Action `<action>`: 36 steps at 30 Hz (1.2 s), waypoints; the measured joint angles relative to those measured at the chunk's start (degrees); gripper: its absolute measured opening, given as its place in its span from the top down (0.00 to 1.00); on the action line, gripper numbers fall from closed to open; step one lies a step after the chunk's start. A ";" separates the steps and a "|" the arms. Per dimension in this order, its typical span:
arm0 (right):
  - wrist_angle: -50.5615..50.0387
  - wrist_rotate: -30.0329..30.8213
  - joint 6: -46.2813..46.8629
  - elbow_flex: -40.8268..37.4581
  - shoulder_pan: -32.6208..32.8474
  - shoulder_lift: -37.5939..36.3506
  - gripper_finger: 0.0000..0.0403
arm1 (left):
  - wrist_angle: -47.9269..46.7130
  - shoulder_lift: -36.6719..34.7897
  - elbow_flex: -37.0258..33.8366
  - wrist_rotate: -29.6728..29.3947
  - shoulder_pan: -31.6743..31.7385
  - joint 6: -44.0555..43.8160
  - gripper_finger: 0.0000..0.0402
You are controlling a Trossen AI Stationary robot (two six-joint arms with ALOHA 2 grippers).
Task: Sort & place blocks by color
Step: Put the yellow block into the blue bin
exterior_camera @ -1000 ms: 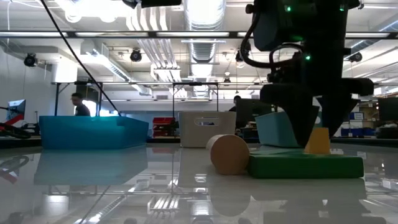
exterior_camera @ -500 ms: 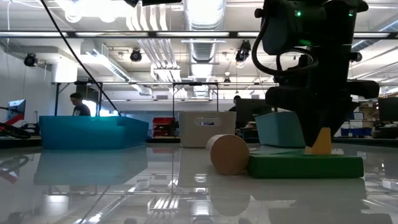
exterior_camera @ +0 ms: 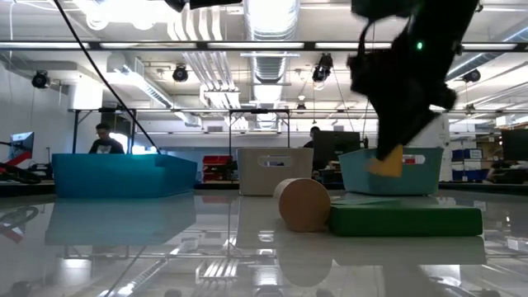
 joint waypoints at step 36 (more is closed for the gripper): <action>96.79 -13.14 -75.27 -23.42 -0.12 -11.14 0.71 | 48.05 18.51 -9.69 12.96 -0.99 -16.35 0.36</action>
